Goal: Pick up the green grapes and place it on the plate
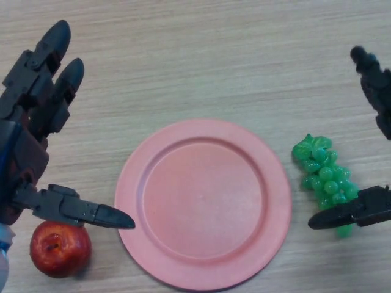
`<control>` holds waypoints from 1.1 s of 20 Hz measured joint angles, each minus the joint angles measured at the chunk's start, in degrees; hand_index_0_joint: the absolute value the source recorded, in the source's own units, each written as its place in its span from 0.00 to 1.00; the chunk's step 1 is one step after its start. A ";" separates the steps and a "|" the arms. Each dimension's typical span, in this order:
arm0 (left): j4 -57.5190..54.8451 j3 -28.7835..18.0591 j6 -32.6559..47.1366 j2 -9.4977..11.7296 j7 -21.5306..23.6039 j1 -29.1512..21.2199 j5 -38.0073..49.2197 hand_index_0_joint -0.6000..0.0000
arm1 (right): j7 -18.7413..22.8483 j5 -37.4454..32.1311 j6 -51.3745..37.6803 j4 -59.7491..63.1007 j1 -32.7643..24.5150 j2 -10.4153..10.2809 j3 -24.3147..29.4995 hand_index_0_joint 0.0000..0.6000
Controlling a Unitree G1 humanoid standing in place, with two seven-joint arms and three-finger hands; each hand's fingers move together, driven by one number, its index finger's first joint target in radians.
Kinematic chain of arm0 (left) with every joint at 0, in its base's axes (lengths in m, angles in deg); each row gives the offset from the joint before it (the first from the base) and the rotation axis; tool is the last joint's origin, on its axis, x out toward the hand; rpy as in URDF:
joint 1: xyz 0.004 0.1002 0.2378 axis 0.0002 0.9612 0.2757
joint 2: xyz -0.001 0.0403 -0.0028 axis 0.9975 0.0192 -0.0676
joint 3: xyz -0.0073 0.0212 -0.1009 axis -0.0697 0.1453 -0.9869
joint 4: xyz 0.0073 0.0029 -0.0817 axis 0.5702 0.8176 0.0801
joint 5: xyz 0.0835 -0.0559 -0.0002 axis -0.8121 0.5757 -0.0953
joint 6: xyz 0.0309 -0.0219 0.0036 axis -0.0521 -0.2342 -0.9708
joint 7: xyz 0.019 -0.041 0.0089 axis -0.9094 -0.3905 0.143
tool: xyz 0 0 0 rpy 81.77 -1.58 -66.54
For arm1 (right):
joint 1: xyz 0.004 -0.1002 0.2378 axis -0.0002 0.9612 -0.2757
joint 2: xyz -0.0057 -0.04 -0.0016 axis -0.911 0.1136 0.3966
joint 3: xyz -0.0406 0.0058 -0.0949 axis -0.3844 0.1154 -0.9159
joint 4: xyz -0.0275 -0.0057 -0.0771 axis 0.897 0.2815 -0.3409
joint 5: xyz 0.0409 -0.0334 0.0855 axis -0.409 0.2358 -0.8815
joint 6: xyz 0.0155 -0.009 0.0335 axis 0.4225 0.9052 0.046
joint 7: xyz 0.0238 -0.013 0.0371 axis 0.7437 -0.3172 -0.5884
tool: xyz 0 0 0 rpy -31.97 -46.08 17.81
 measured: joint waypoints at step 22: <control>-1.26 1.29 0.00 -1.10 0.00 2.20 -0.59 1.00 | 11.38 27.08 -25.50 42.78 -11.08 3.49 -5.49 1.00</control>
